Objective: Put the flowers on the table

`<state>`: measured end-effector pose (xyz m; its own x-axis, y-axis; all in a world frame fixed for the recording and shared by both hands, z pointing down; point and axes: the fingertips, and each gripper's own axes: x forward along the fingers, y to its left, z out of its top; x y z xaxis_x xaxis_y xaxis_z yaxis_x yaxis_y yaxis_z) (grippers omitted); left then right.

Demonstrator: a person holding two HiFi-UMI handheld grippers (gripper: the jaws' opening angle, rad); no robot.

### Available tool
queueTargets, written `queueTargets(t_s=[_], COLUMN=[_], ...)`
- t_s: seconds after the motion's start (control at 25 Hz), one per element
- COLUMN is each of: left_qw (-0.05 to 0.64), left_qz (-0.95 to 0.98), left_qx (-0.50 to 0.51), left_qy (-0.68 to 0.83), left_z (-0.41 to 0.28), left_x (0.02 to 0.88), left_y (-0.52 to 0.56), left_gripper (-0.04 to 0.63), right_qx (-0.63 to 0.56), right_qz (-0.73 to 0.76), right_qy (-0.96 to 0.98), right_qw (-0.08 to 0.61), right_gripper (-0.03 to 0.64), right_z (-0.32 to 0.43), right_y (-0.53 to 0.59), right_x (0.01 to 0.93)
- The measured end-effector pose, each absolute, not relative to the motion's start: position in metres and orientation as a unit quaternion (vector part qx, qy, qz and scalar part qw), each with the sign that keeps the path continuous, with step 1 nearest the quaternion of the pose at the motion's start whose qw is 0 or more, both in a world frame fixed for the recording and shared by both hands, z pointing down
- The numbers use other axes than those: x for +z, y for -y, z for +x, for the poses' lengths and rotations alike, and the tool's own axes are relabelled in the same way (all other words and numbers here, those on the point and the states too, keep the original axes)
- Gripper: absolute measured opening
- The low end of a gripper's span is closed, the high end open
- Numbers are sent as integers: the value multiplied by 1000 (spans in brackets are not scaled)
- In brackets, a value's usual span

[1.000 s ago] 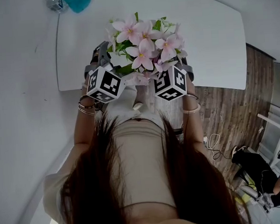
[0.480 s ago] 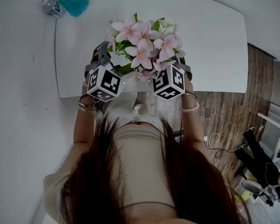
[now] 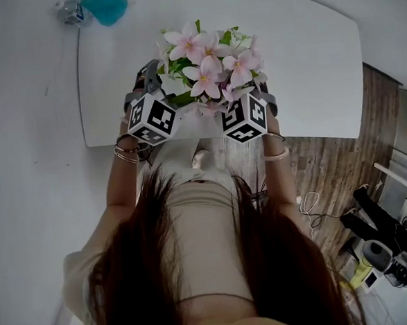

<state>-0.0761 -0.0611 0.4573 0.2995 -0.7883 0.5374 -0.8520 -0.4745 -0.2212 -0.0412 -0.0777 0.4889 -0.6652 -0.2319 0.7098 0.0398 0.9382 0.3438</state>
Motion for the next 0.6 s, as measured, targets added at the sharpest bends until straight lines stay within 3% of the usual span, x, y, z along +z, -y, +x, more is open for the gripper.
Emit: queueTargets(t_s=[0.6], left_qw=[61], left_qz=[797], left_qx=[311], left_qy=[514], left_z=[-77], left_x=[452], left_y=[58], left_gripper=[471], right_qx=[-163], right_qz=[43], right_qy=[900], right_qw=[403], right_gripper=[430], right_z=[-43], right_y=[74], right_x=[484])
